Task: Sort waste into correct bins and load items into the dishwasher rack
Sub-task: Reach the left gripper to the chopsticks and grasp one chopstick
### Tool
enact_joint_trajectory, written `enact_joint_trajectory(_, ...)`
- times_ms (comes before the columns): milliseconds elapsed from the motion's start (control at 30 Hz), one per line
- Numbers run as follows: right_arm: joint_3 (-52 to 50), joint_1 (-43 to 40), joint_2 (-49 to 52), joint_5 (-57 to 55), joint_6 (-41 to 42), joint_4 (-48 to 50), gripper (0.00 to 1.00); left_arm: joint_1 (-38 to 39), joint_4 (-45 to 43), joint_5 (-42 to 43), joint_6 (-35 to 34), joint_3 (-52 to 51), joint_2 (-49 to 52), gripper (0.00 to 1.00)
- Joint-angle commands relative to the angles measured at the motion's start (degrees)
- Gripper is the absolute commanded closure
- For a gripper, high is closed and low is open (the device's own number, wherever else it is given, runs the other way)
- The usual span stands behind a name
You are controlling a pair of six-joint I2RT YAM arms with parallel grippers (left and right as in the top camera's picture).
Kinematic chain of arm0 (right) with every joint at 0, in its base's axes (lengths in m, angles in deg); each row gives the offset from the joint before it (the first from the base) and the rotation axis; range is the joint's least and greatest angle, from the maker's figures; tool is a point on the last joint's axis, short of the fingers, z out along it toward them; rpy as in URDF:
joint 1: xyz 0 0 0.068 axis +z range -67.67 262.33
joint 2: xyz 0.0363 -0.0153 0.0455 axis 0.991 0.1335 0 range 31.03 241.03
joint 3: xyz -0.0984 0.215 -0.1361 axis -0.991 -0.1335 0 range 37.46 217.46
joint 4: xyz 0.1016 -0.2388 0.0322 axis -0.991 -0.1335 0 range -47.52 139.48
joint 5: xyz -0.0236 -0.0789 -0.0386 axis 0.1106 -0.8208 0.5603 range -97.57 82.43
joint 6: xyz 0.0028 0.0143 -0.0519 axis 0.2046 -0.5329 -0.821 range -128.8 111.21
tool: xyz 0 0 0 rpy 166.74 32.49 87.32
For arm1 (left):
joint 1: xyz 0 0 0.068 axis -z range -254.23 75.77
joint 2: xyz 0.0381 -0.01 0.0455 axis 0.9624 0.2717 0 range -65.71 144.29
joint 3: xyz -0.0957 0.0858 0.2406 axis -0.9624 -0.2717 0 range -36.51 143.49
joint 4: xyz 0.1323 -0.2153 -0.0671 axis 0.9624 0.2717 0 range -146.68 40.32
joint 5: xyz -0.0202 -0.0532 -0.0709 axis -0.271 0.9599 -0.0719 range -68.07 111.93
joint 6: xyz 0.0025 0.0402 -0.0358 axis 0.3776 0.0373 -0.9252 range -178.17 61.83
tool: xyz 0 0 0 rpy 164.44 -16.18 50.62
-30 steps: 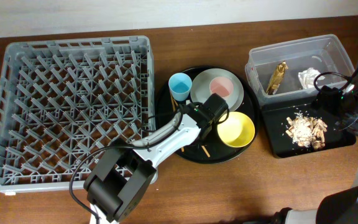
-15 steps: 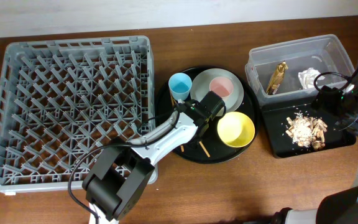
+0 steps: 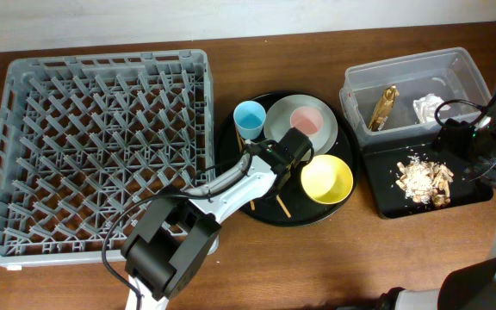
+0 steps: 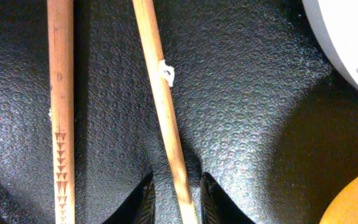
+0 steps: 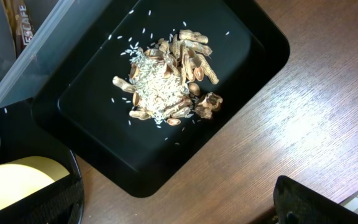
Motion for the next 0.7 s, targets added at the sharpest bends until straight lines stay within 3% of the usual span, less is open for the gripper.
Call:
enact_joint_trajectory(0,0.28,-0.15,-0.85,-0.33,0.37,0.02,0.01,-0.07,0.31,-0.26,-0.94,-0.59,2.58,0.82)
enact_joint_trajectory(100,0.28,-0.15,-0.85,-0.33,0.37,0.02,0.01,-0.07,0.28,-0.24,-0.96,-0.42,2.56,0.98)
enact_joint_trajectory(400,0.28,-0.15,-0.85,-0.33,0.37,0.02,0.01,-0.20,0.96,-0.96,-0.96,0.83,0.22,0.99)
enact_joint_trajectory(667,0.28,-0.15,-0.85,-0.33,0.37,0.02,0.01,-0.22,1.64,-5.42,-0.94,0.83,-10.64,0.99)
